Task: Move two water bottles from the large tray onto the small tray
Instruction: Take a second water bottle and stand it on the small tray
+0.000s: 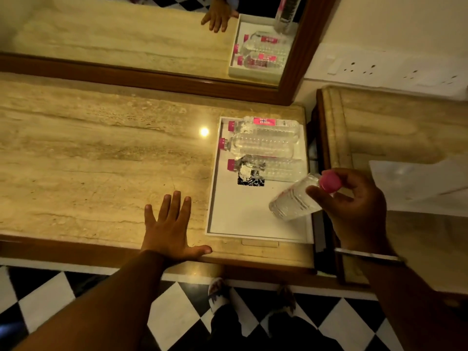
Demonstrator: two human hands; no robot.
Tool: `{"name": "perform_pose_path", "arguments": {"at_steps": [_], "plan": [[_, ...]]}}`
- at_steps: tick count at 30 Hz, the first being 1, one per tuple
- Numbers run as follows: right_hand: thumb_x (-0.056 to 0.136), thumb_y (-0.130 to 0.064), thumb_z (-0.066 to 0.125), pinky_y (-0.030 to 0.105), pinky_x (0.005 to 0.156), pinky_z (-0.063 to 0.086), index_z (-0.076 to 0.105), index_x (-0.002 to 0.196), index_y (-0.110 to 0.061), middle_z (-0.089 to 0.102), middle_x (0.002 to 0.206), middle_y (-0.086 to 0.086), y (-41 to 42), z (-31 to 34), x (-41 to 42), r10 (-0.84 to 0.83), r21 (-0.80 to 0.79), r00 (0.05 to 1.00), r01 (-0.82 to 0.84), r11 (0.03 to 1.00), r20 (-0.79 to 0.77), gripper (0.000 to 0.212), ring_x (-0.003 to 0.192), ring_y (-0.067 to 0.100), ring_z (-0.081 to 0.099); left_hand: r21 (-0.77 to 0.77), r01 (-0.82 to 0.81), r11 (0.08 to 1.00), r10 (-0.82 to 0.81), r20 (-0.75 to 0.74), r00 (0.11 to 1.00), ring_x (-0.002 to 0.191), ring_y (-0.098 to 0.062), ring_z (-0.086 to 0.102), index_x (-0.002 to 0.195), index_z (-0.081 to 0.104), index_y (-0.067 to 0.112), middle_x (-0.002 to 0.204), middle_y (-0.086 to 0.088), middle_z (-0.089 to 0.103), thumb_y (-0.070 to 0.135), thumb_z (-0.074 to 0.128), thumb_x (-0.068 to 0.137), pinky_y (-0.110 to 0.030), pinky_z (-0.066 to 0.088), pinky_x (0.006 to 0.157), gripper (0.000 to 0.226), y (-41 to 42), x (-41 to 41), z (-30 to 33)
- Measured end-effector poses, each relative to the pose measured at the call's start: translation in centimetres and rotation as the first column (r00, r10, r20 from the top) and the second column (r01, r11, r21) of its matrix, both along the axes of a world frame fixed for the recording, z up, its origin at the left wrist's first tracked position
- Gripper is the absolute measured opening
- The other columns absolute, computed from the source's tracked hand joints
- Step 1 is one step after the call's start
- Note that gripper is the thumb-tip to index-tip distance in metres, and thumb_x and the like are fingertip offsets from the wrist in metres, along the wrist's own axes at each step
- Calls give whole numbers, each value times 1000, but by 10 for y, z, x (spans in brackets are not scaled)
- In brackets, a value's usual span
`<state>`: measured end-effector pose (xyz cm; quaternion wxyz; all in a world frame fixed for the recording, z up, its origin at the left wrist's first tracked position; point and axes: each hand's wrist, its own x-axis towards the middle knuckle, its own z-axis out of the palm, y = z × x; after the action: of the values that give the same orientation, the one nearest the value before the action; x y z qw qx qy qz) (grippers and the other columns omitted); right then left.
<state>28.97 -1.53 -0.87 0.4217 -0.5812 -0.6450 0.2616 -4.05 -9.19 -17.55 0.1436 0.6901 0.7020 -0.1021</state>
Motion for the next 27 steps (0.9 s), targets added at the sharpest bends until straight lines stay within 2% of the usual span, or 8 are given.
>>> {"name": "perform_pose_path", "arguments": {"at_steps": [2,7,11,15,18,20,23,27], "plan": [[69,-52,74,10,77,51,63,102,-26,64,102,2,-9,19,23,44,-7,999,-44,999,-32,44,95,-5,61,25,-29,999,30,-35,999,150,-38,-16,160,-8,13,165,-18,-17,110,25,55,-73,-5,115,146,-2,9,7],[73,-48,73,30,89,52,64,109,-28,67,108,-7,-26,66,104,141,36,990,-141,989,-1,42,104,12,63,111,-66,992,66,4,998,151,-38,-14,158,-10,11,165,-19,-15,111,16,57,-69,-11,116,145,-3,71,37],[73,-44,77,18,91,48,63,113,-36,67,112,-22,-39,88,176,180,18,984,-179,984,-19,43,107,10,63,257,-19,966,-8,104,995,151,-42,5,157,6,6,165,-23,5,102,10,68,-71,0,117,131,8,167,62],[74,-35,76,21,89,50,61,112,-47,67,113,-25,-44,91,247,168,-12,984,-169,986,-60,43,107,6,64,338,-11,941,-69,222,973,153,-36,-5,158,-2,9,166,-19,-3,99,32,69,-64,-4,120,131,30,275,72],[79,-22,69,14,85,49,59,118,-43,65,112,-31,-40,91,295,159,-16,986,-160,987,-54,45,105,0,63,421,17,907,-158,302,940,152,-30,-11,158,-1,7,163,-19,-6,97,27,76,-57,-5,122,125,39,343,78],[84,-15,65,15,90,48,55,123,-42,64,117,-26,-33,94,319,160,-30,985,-162,986,-71,48,110,0,60,370,-24,929,-118,356,927,152,-31,-13,158,-4,4,164,-20,-12,101,16,74,-56,-1,124,130,37,378,79],[89,-12,60,23,99,46,47,132,-37,61,130,-9,-15,99,341,173,-20,980,-176,984,-100,51,120,6,57,293,-103,950,-24,398,917,153,-33,-13,157,-9,2,164,-20,-17,105,18,70,-50,-4,124,138,32,408,73],[93,-9,56,27,102,45,40,136,-37,58,134,-1,11,104,349,177,46,972,-172,984,-154,54,121,7,57,267,-78,960,-5,295,955,151,-34,-17,157,-8,5,166,-23,-12,106,26,68,-50,-4,123,139,38,413,66]]}}
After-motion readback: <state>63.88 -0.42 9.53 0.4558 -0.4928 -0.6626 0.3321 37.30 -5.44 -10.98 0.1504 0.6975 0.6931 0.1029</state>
